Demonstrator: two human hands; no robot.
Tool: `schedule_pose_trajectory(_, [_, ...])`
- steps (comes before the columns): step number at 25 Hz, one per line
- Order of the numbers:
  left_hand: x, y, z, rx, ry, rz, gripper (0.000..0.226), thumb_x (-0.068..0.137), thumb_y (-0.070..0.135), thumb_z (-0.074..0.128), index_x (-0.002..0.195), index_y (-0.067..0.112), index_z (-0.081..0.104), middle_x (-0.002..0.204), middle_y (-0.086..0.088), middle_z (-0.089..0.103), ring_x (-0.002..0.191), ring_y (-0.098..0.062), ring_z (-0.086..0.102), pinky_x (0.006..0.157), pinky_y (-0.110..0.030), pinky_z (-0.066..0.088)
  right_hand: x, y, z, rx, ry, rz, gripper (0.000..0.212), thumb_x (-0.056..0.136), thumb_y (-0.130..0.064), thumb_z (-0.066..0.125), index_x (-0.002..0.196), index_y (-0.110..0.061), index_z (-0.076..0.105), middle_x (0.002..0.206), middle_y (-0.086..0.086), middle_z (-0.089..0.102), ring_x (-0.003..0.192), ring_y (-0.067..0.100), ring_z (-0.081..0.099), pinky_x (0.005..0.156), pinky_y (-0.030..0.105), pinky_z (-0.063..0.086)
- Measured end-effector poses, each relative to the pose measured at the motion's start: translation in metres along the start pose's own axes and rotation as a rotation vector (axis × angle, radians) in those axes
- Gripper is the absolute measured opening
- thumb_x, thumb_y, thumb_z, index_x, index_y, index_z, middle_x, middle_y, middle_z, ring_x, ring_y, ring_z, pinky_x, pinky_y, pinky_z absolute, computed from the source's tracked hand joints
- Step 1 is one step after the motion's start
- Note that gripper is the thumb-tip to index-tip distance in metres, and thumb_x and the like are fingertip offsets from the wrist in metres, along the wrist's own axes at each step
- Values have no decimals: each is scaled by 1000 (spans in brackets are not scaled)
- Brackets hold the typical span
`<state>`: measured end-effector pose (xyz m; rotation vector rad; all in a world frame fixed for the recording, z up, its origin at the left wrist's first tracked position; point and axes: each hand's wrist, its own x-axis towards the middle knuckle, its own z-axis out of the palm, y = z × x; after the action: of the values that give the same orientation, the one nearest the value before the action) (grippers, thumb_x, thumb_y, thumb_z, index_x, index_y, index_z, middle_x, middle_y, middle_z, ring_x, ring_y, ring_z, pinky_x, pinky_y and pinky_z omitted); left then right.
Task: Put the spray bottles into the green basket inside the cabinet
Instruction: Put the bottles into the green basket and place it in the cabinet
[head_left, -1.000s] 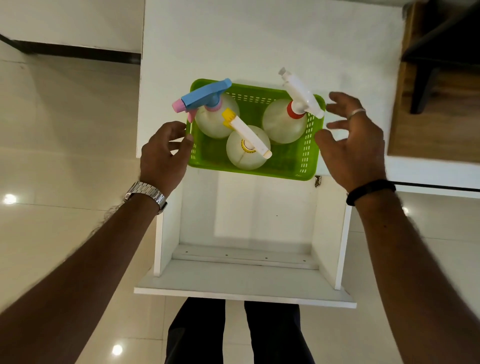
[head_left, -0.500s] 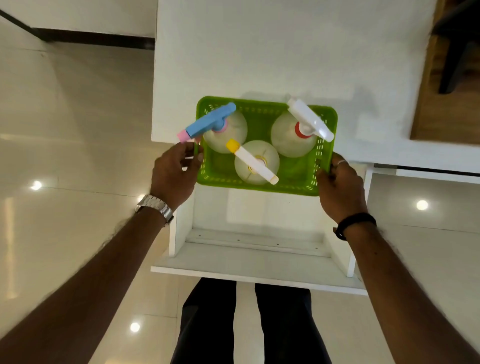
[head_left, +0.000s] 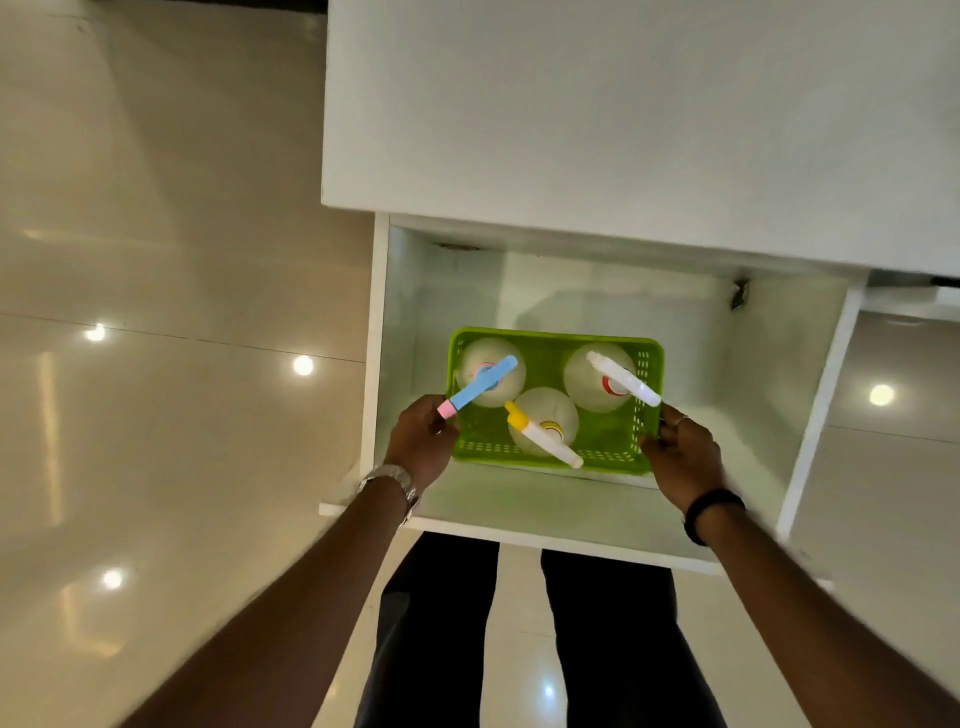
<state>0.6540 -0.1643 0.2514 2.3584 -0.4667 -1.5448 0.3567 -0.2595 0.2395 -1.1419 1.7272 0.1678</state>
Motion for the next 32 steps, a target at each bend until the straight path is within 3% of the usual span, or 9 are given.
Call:
schedule_pose_trajectory(8, [75,-55,25,-23,-22,-218,40,89,2,63,128,9,56,91,-7,56,65,-12,49,46,-11,42,69,63,108,313,38,216,65,81,10,57,129,-33,67,106,0,78,104,26,72,95,51,57])
schedule_pose_trajectory(13, [40,-62,15,321,-210,-160,44,97,14,56,138,2,47,135,-18,58,120,-31,57,91,-23,43,58,59,121,248,34,186,69,81,9,54,118,-48,66,101,-3,75,103,30,71,94,49,58])
schedule_pose_trajectory(16, [-11,-61,-14,856,-327,94,42,100,36,45,130,7,51,126,-13,65,117,-33,61,96,-37,51,52,45,128,189,-18,135,64,85,6,56,135,-33,62,110,1,74,106,30,69,96,46,57])
schedule_pose_trajectory(18, [-47,-65,-32,902,-228,253,46,100,39,40,132,11,56,124,-10,68,115,-30,63,99,-39,51,47,33,136,180,-81,119,60,88,4,57,136,-31,61,116,7,73,107,33,68,94,50,57])
schedule_pose_trajectory(22, [-112,-73,-44,622,-10,335,58,97,44,39,150,22,41,161,-1,35,151,-16,30,123,-34,24,35,8,126,263,-162,210,58,93,8,56,144,-19,53,136,15,63,123,35,61,104,53,51])
schedule_pose_trajectory(25, [-157,-73,-25,72,239,-15,78,91,50,54,156,33,15,168,13,3,154,-9,8,122,-35,17,-14,0,81,619,26,346,46,92,3,62,137,-8,58,127,20,67,111,31,68,94,41,58])
schedule_pose_trajectory(27, [-167,-52,-9,-534,206,-460,81,95,44,58,158,29,9,166,4,19,152,-18,22,124,-40,22,-75,7,44,740,78,471,25,94,-18,66,108,2,71,98,25,76,85,36,77,66,34,64])
schedule_pose_trajectory(28, [-164,-43,-1,-820,143,-629,74,99,43,52,159,23,13,162,-6,32,148,-25,32,123,-42,25,-104,13,29,708,42,579,40,97,-32,63,96,6,73,89,27,76,77,38,77,57,33,62])
schedule_pose_trajectory(32, [-129,2,15,-1311,37,-823,82,93,62,47,154,10,29,151,-22,44,140,-37,42,118,-46,33,-152,47,2,851,-2,914,70,102,-53,45,128,11,56,114,33,69,100,45,70,88,47,56])
